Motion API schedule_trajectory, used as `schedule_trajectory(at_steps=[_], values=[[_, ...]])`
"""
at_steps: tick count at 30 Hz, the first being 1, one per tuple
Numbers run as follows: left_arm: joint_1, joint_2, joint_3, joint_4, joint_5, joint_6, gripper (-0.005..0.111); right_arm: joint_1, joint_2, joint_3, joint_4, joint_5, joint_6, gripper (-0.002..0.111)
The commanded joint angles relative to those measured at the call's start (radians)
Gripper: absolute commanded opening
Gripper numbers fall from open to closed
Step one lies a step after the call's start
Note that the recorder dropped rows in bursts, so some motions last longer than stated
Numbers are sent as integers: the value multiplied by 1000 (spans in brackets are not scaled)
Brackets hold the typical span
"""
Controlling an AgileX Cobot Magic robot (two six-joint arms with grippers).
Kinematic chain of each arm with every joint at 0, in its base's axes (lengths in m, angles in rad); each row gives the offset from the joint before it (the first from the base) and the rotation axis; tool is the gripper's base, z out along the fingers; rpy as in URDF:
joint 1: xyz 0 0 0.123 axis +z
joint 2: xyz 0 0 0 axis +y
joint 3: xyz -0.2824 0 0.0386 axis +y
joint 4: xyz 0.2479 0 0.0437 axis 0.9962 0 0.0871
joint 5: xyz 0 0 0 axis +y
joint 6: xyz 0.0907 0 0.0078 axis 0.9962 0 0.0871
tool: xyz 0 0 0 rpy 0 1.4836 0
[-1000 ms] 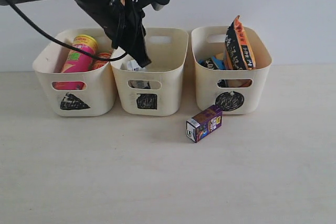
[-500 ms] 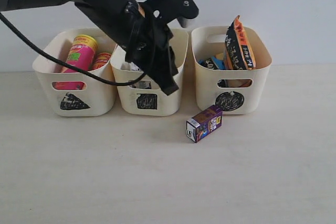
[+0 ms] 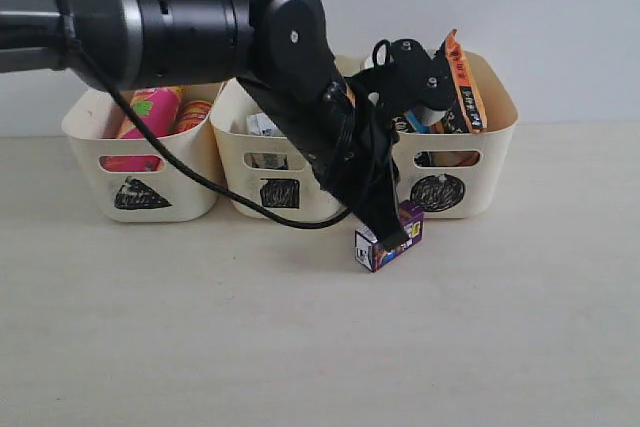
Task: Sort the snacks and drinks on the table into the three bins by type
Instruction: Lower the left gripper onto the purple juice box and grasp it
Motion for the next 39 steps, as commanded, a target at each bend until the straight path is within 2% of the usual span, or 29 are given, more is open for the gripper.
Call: schedule_trajectory(at_steps=[1,5,6,8,13,26,33,39], values=[[-3,62,-55,-10,-19,-42,17,0,-5,-1,-2,-8,4,0],[-3,116,-95,-10,-13,-71,59,0,-5,-1,-2,-8,4,0],[-3,133,-106,-10,-15,-98,73,0,-5,-1,-2,-8,4,0],[-3,155,-121,-10,-15,-117,87,0,-5,-1,-2,-8,4,0],[-3,203,-151,-7,-33,-134,82,0,-5,-1,-2,-8,4,0],[21,300,-258,12,-36,-158,82,0,-5,-1,-2,-8,4,0],[58,331,-269,20,-53,-164,82,0,-5,-1,-2,-8,4,0],[58,359,-269,20,-107,-162,82,0,-5,-1,-2,-8,4,0]])
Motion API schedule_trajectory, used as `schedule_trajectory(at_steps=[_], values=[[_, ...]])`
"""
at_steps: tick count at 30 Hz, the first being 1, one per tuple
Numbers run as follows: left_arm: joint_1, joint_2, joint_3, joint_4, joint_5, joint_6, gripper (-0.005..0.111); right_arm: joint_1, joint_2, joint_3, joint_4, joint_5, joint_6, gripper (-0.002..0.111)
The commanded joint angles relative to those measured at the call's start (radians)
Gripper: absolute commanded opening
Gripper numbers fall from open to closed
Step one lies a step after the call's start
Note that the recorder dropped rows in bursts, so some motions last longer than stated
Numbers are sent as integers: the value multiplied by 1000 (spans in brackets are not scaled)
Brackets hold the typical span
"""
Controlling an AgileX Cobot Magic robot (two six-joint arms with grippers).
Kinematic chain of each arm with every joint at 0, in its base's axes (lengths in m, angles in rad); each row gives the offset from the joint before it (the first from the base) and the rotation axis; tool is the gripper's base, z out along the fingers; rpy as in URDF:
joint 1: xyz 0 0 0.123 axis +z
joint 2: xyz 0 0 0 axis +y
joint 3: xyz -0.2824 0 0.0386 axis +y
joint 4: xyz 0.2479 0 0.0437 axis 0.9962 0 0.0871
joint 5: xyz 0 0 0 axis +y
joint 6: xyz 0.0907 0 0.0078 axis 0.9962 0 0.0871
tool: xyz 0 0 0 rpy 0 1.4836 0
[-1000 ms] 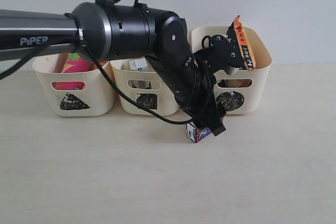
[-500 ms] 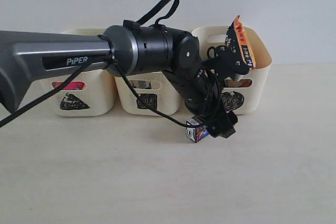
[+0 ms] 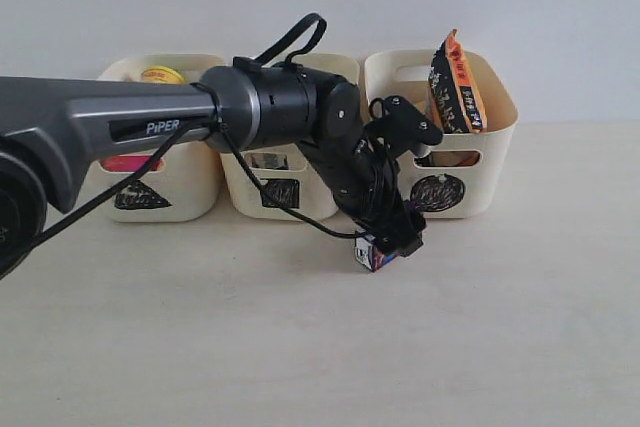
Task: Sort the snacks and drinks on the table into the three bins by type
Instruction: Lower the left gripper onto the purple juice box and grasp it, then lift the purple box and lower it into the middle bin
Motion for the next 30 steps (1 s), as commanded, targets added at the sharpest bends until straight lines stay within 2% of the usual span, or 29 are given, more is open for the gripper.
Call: schedule_trajectory(at_steps=[1,9,12,15,18,30], values=[[1,25,-8,0,-59,-8,82,0,-5,-1,-2,-8,2,0],[1,68,-8,0,-114,-5,81,0,-5,-1,-2,-8,2,0],[1,68,-8,0,-118,-5,73,0,-5,-1,-2,-8,2,0],[1,68,-8,0,-113,-5,47,0,-5,-1,-2,-8,2,0],[1,68,-8,0,-95,-5,4,0,-5,-1,-2,-8,2,0],[-10,11,-8,0,63,12,4,0,-5,-1,-2,-8,2,0]])
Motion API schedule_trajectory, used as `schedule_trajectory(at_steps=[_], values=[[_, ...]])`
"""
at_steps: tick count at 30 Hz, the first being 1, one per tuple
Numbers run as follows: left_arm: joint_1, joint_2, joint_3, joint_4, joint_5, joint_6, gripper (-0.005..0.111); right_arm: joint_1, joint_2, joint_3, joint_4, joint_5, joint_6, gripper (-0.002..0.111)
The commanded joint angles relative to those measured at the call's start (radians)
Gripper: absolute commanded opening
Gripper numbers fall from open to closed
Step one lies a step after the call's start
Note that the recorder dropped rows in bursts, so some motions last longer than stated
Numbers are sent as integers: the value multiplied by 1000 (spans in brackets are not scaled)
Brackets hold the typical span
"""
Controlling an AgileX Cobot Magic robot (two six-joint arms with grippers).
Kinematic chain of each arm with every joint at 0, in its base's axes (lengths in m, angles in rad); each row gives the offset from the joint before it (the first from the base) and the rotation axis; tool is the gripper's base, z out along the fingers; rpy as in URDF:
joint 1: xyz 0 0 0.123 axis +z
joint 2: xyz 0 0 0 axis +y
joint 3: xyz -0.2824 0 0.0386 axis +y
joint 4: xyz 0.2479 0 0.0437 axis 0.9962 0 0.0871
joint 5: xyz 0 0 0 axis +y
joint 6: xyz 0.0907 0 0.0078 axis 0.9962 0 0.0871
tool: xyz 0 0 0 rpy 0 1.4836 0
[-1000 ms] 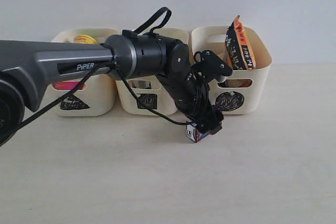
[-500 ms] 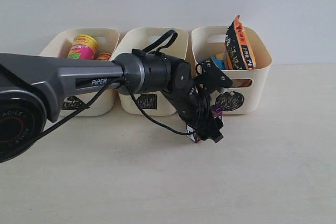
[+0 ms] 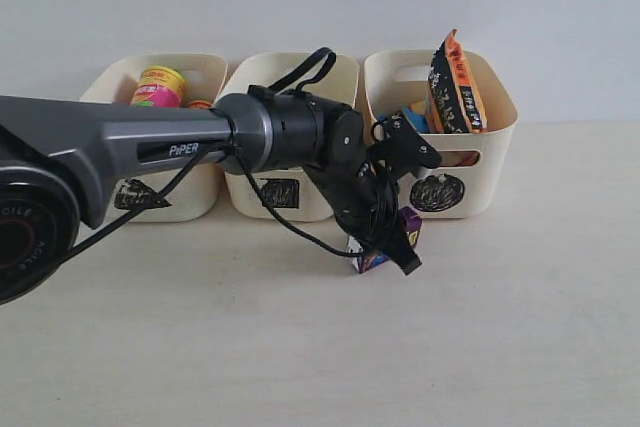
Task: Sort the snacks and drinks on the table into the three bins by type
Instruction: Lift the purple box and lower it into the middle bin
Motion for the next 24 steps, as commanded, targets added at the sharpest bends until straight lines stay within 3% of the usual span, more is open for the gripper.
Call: schedule_trajectory(at_steps=[1,6,13,19,24], values=[[-19,-62,-4,-3,100,25,4,0,-5,-1,-2,-8,2,0],[-77,-151,-4,6,203,48,4,0,-5,-1,-2,-8,4,0],[-109,-297,-4,23,224,41,4,0,-5,-1,-2,-8,4,0],[-78,-400,-4,334,232,-164,4,0,-5,-1,-2,-8,4,0],[25,-405,-4,381,118,-256,4,0,-5,-1,-2,-8,4,0]])
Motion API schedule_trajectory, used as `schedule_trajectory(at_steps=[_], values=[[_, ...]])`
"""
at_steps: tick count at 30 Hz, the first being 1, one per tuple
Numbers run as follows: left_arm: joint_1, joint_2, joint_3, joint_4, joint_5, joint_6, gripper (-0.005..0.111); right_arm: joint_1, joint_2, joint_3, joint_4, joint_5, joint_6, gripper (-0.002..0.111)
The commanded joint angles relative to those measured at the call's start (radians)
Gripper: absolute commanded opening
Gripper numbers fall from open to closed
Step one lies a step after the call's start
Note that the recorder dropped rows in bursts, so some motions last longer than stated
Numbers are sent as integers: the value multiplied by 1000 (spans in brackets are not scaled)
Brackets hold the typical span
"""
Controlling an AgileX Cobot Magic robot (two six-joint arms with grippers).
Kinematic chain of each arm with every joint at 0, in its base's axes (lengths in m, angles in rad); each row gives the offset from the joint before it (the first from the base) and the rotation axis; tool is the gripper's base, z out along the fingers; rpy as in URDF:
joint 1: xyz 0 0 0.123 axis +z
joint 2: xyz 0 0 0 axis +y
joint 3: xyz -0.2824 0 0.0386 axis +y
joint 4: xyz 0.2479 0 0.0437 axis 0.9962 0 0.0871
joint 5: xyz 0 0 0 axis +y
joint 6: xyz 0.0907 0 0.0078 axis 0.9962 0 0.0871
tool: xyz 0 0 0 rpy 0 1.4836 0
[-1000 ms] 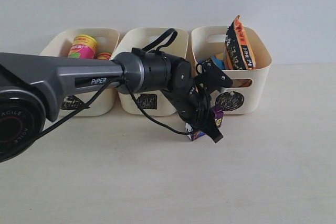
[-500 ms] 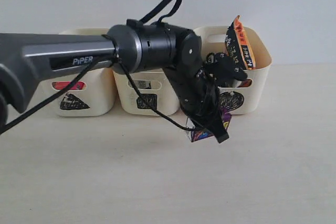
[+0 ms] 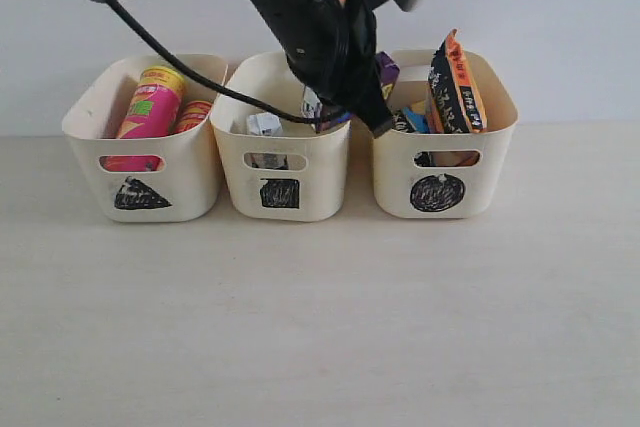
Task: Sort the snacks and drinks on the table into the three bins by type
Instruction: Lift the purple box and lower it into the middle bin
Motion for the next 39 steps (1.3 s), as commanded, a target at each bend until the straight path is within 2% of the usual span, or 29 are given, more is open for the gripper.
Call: schedule_trajectory(at_steps=[1,4,6,13,18,21,26,30,32,36,39], values=[[89,-10,-4,22,-143,-100,4,0,-5,-1,-2,-8,0,0],[158,14,-4,22,-272,-137,4,0,-5,-1,-2,-8,0,0],[178,30,-4,20,-321,-143,4,0,-5,-1,-2,-8,0,0],[225,116,-4,1,-484,-169,4,0,-5,-1,-2,-8,0,0],[227,167,-4,-1,-567,-172,6,0,-5,-1,-2,-8,0,0],[227,188,-4,-4,-581,-172,18,0,-5,-1,-2,-8,0,0],[227,206,-4,-9,-573,-172,55,0,-5,-1,-2,-8,0,0],[227,206,-4,-17,-588,-180,76,0,-5,-1,-2,-8,0,0],[227,206,-4,-17,-580,-180,80,0,-5,-1,-2,-8,0,0],[227,197,-4,-15,-536,-180,79,0,-5,-1,-2,-8,0,0],[227,176,-4,-13,-449,-180,71,0,-5,-1,-2,-8,0,0]])
